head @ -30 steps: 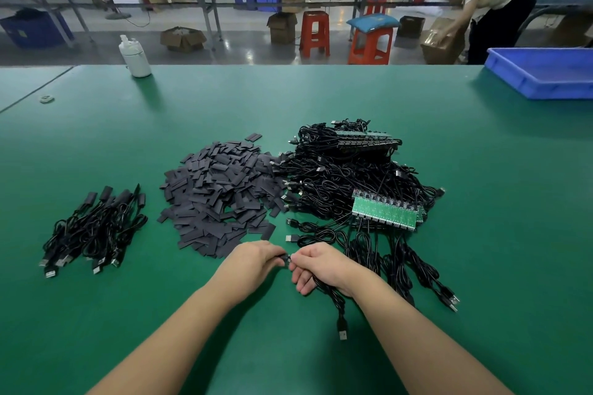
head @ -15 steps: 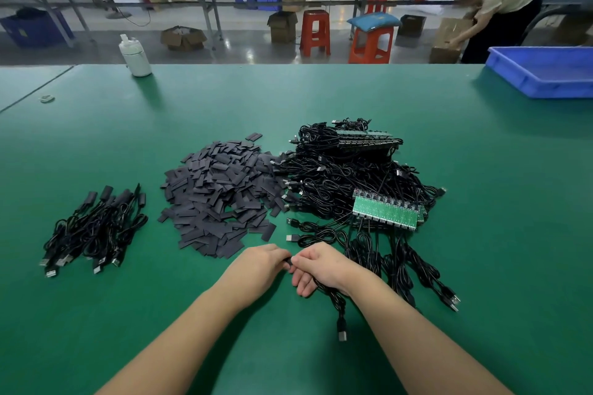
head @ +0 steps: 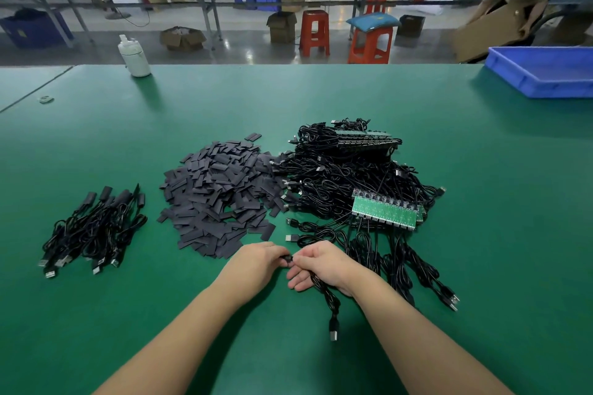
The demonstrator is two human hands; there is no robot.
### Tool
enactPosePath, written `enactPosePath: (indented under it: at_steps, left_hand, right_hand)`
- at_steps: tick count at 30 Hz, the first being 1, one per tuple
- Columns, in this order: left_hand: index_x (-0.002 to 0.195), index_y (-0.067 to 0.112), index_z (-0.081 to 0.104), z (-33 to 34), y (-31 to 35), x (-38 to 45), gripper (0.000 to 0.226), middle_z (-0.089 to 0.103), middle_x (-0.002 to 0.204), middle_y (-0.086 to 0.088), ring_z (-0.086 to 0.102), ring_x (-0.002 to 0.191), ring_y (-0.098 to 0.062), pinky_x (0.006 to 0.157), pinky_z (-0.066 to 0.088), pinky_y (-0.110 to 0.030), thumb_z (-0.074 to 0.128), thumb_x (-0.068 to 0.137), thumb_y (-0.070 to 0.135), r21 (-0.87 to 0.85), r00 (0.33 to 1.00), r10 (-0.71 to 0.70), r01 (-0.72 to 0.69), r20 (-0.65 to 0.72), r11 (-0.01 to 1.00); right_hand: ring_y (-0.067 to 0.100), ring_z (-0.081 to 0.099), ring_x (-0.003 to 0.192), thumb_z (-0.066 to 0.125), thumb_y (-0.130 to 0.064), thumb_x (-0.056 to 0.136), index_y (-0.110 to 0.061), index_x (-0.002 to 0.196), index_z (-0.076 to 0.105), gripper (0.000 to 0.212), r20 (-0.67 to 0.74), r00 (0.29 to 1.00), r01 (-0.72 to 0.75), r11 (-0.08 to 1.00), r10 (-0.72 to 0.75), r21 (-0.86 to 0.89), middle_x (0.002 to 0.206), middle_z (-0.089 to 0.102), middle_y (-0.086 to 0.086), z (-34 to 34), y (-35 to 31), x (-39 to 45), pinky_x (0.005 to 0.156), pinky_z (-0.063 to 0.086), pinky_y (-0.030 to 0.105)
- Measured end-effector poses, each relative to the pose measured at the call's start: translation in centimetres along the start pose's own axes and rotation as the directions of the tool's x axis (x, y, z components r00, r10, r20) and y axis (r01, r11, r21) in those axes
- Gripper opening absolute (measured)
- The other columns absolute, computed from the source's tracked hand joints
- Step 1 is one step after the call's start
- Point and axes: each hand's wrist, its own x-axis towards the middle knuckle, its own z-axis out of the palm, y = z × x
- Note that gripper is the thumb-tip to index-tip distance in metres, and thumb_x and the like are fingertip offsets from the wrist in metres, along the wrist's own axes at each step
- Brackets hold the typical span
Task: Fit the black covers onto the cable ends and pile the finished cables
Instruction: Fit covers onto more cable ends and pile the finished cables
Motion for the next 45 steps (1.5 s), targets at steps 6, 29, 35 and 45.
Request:
enactPosePath:
  at_steps: [6,29,35,45]
  left_hand:
    - [0.116,0.019,0.068,0.1,0.1,0.1,0.024,0.07,0.104,0.004,0.064,0.095,-0.015,0.085,0.049,-0.03,0.052,0.1,0.023,0.004,1.0,0.011,-0.011,0.01,1.0]
    - [0.12,0.017,0.063,-0.4,0.9,0.5,0.023,0.075,0.083,-0.001,0.071,0.069,-0.013,0.076,0.057,-0.025,0.059,0.097,0.015,-0.534,0.893,-0.446,0.405,0.057,0.743]
    - [0.094,-0.002,0.07,0.4,1.8,0.5,0.011,0.07,0.079,-0.018,0.056,0.05,-0.014,0.047,0.048,-0.025,0.064,0.094,0.009,-0.862,0.739,-0.619,0.47,0.266,0.191]
    - [0.098,0.003,0.074,1.8,3.8,0.1,0.018,0.07,0.073,-0.005,0.062,0.06,-0.009,0.058,0.05,-0.019,0.067,0.092,0.019,-0.948,0.782,-0.573,0.317,0.246,0.025]
  right_hand:
    - [0.021,0.073,0.071,0.043,-0.006,0.106,0.001,0.1,0.063,0.022,-0.011,1.0,0.02,0.999,-0.021,-0.032,0.083,0.071,0.015,0.0,0.2,0.0,0.066,0.061,0.028]
    - [0.022,0.074,0.074,0.046,-0.009,0.106,-0.002,0.097,0.065,0.022,-0.062,0.998,0.022,0.999,-0.019,0.041,0.082,0.074,0.011,0.1,0.4,0.3,0.065,0.06,0.028]
    - [0.021,0.074,0.08,0.046,-0.01,0.106,0.001,0.108,0.067,0.024,-0.072,0.996,0.058,0.992,-0.05,0.111,0.095,0.074,0.016,0.0,0.4,0.2,0.072,0.061,0.029]
    - [0.02,0.074,0.092,0.058,-0.011,0.1,-0.003,0.11,0.071,0.017,-0.099,0.991,0.104,0.985,-0.09,0.136,0.102,0.075,0.015,0.0,0.8,0.2,0.085,0.06,0.03]
